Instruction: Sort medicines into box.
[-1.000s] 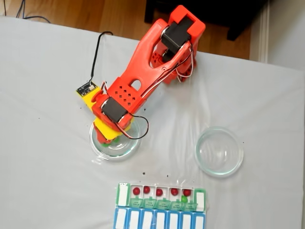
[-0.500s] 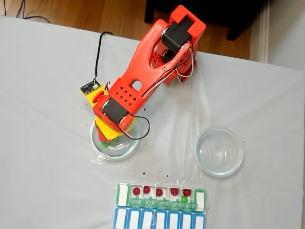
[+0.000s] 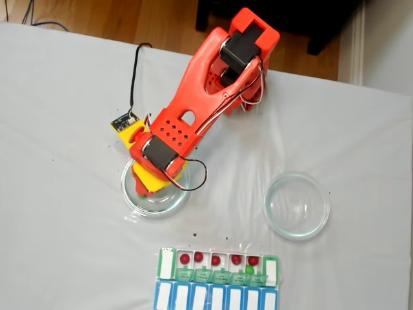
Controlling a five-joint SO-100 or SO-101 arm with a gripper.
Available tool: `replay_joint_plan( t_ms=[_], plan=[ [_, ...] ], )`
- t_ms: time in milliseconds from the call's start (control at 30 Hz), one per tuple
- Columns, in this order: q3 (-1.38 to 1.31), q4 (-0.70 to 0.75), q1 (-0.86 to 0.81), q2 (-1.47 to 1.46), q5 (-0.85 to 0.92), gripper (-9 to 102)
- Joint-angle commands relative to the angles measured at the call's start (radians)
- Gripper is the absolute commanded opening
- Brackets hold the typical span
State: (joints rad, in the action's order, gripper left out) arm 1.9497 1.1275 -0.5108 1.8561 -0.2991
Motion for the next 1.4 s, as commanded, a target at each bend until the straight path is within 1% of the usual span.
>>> replay_joint_plan(
  t_ms=[0,433,900,1367],
  plan=[
    [-0.011,-0.014,0.017,0.025,-0.005,29],
    [0.011,-0.041,0.031,0.008,-0.009,28],
    [0.021,-0.048,0.032,0.014,-0.003,25],
    [0.046,-0.078,0.034,0.014,-0.003,24]
  ],
)
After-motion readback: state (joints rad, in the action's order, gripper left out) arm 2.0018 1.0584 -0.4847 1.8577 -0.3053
